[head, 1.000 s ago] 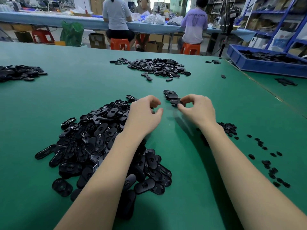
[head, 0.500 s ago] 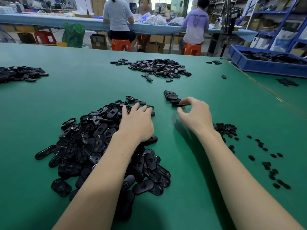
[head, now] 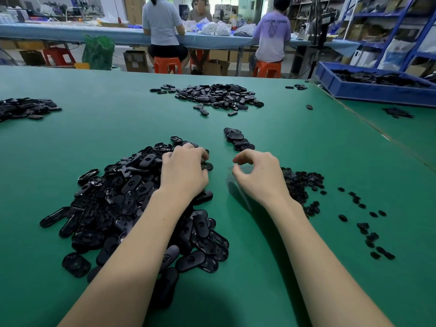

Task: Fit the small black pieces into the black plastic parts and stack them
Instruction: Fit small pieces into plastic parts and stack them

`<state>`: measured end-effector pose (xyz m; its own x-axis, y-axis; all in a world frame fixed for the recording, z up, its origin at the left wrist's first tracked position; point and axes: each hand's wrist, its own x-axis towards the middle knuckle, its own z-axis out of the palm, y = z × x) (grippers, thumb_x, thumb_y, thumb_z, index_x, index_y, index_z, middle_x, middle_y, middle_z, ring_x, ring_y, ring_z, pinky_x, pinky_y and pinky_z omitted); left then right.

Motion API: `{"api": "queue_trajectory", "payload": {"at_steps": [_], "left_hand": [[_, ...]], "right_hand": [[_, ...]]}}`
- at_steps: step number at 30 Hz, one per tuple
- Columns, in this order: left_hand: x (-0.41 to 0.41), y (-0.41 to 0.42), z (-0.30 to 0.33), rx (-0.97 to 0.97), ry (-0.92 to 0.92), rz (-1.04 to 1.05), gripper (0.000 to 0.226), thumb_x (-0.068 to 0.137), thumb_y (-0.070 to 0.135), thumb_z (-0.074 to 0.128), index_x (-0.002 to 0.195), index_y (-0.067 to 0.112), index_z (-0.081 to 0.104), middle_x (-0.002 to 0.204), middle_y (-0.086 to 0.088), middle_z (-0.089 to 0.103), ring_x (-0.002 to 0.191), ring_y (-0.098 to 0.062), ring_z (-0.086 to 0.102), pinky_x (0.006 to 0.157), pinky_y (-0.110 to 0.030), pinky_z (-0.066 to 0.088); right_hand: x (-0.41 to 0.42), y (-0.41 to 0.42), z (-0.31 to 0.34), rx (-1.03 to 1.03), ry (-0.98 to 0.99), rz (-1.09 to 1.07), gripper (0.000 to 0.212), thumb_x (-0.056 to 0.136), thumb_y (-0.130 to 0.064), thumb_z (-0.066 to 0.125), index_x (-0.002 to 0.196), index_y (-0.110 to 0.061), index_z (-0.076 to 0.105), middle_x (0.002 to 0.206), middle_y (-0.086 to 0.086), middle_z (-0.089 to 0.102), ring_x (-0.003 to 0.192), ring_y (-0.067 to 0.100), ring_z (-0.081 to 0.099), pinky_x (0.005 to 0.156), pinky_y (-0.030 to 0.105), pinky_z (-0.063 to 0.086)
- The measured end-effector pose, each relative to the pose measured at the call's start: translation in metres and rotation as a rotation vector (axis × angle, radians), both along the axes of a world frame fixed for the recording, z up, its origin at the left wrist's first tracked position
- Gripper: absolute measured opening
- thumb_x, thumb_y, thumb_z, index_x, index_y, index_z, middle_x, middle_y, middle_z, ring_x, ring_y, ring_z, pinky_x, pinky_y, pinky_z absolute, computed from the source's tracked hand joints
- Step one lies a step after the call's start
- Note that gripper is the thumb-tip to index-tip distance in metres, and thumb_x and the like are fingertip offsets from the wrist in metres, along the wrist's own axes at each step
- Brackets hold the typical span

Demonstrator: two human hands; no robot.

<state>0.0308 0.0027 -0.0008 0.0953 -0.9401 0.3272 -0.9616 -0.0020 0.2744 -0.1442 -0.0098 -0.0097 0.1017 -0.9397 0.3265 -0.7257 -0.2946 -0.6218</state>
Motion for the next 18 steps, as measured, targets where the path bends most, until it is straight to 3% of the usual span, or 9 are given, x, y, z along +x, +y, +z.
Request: {"api": "queue_trajectory", "payload": {"at_steps": [5,10,14,16,18], "left_hand": [[-0.005,0.000,0.002,-0.055,-0.012,0.010,0.025,0.083,0.024,0.064,0.108,0.029,0.066,0.112,0.002,0.060,0.110,-0.025,0.052,0.094,-0.039,0.038],[-0.011,0.005,0.005,-0.098,0.050,0.004,0.021,0.083,0.025,0.063,0.104,0.028,0.064,0.101,0.005,0.065,0.102,-0.024,0.056,0.088,-0.038,0.041],[-0.024,0.008,0.008,-0.126,0.190,-0.131,0.029,0.086,0.026,0.063,0.115,0.031,0.062,0.098,0.007,0.066,0.100,-0.020,0.057,0.080,-0.034,0.048],[-0.031,0.008,0.007,-0.083,0.260,-0.208,0.033,0.088,0.026,0.064,0.120,0.034,0.062,0.099,0.006,0.066,0.100,-0.018,0.058,0.084,-0.035,0.051],[-0.037,0.008,0.004,-0.039,0.324,-0.239,0.026,0.088,0.026,0.065,0.112,0.035,0.064,0.096,0.008,0.067,0.093,-0.016,0.060,0.086,-0.035,0.052]], "right_hand": [[-0.002,-0.001,0.002,0.050,-0.008,0.017,0.012,0.091,-0.029,0.064,0.100,-0.030,0.072,0.098,-0.016,0.070,0.106,0.014,0.061,0.094,0.039,0.052],[-0.008,-0.003,0.010,0.055,-0.017,-0.041,0.008,0.088,-0.029,0.064,0.090,-0.033,0.071,0.080,-0.021,0.068,0.081,0.010,0.065,0.083,0.036,0.056],[-0.031,-0.007,0.017,0.063,0.089,-0.158,0.017,0.091,-0.027,0.060,0.101,-0.031,0.073,0.092,-0.016,0.071,0.098,0.016,0.061,0.093,0.042,0.051],[-0.043,-0.008,0.017,0.078,0.158,-0.230,0.024,0.093,-0.027,0.057,0.109,-0.032,0.073,0.101,-0.014,0.071,0.111,0.021,0.055,0.094,0.043,0.049],[-0.052,-0.009,0.015,0.113,0.208,-0.272,0.029,0.094,-0.027,0.054,0.117,-0.032,0.072,0.107,-0.011,0.071,0.119,0.025,0.049,0.095,0.043,0.047]]}}
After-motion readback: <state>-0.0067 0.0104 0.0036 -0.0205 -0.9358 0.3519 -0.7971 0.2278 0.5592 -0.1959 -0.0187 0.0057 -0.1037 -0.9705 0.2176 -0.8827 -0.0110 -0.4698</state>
